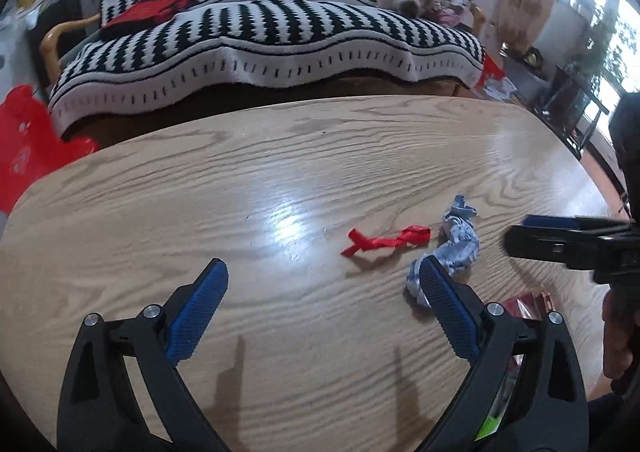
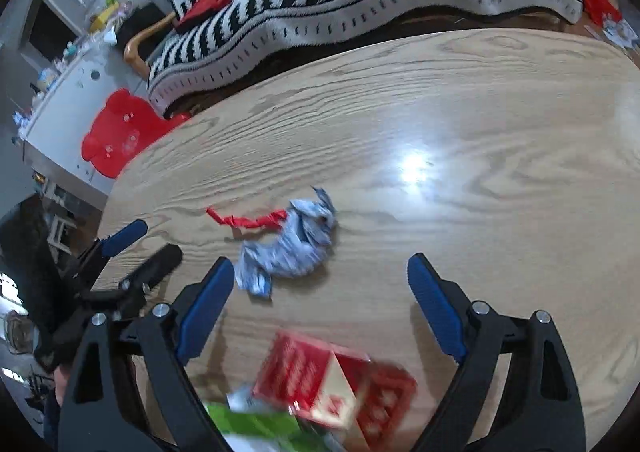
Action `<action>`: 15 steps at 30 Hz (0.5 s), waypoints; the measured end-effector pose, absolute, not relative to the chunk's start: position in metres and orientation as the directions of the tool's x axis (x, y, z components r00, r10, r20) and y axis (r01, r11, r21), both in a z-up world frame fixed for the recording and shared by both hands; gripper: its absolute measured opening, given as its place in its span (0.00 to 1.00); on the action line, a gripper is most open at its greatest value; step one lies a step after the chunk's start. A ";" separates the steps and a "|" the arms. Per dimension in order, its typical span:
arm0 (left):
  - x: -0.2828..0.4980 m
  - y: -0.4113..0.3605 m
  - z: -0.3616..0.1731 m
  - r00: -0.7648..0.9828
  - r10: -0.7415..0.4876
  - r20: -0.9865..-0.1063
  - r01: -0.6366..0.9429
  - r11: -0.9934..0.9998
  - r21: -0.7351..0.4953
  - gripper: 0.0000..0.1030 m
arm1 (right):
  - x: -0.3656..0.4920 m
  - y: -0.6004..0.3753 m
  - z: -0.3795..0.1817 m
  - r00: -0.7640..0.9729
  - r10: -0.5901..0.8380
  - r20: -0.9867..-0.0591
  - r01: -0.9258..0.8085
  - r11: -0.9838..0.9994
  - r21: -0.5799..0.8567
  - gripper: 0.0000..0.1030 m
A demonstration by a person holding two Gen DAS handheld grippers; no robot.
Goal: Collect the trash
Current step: 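Grasp the crumpled silver-blue foil with the right tool while the left tool grasps the red ribbon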
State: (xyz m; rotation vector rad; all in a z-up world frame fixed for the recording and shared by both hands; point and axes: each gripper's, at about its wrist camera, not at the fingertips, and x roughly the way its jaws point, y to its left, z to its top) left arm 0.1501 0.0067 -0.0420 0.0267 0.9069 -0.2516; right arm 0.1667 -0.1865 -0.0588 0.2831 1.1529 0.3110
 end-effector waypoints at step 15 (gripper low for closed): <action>0.167 -0.016 -0.062 0.570 -0.191 -0.799 0.368 0.929 0.041 0.91 | 0.190 -0.164 -0.081 0.300 0.384 -0.873 -0.167 0.922 0.349 0.27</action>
